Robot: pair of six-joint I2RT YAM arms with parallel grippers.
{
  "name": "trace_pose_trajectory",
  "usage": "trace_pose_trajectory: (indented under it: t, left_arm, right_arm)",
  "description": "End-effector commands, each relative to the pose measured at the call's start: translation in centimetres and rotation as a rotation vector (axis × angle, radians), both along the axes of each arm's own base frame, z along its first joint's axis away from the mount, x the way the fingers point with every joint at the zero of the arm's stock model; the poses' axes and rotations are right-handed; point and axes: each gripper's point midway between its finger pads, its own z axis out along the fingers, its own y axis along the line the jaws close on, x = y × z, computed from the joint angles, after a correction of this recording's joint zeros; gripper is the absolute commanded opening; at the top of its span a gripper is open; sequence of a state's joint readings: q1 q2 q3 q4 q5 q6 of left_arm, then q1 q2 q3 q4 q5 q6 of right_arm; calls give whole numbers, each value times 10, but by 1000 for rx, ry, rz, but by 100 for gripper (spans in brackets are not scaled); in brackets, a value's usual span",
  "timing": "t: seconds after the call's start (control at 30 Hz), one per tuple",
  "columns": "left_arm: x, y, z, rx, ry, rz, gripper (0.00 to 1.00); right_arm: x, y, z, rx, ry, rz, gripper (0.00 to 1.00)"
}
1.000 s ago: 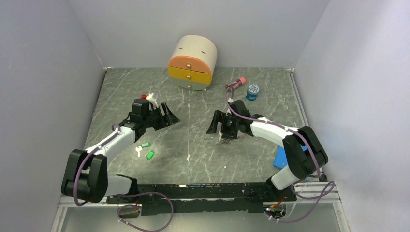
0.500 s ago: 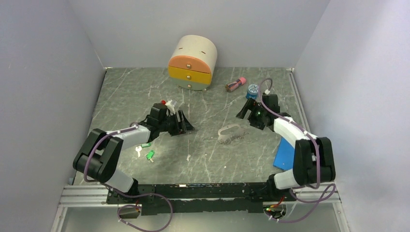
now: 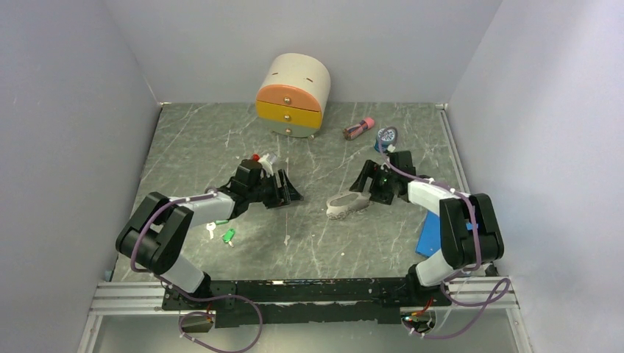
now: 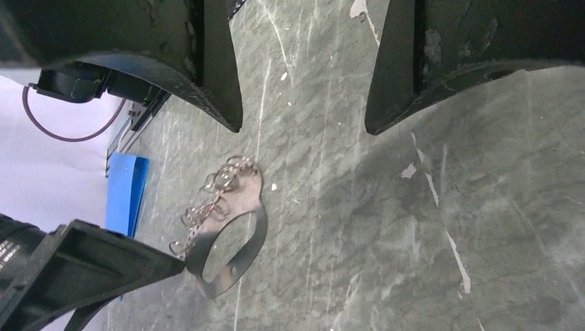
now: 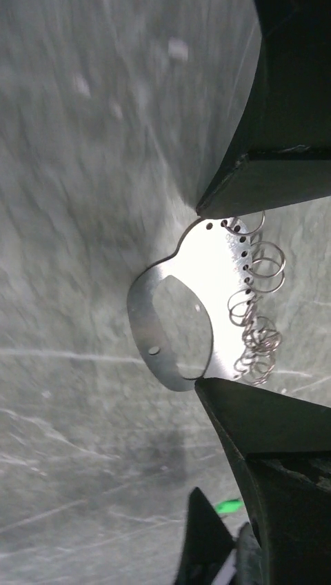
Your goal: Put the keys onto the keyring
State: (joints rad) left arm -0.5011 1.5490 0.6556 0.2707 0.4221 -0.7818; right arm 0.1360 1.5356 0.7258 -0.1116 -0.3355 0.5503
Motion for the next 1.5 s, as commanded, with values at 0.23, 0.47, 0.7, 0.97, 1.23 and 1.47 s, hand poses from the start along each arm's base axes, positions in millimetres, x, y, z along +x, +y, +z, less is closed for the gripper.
trace_pose_trajectory:
  t: [0.23,0.47,0.7,0.97,1.23,1.47]
  left_arm:
    - [4,3,13,5,-54,26,71]
    - [0,1,8,-31,-42,24,71]
    - [-1,-3,-3,-43,-19,21,68]
    - [-2,4,-12,14,-9,27,67]
    - [-2,30,-12,168,-40,72,68]
    - [-16,44,-10,177,-39,114,68]
  right_arm:
    - [-66,74,6,82,106,220,91]
    - [-27,48,23,-21,-72,203,99]
    - [-41,60,0,119,50,272,83]
    - [-83,96,-3,246,138,365,80]
    - [-95,121,14,300,110,434,79]
    - [-62,114,16,178,21,433,80]
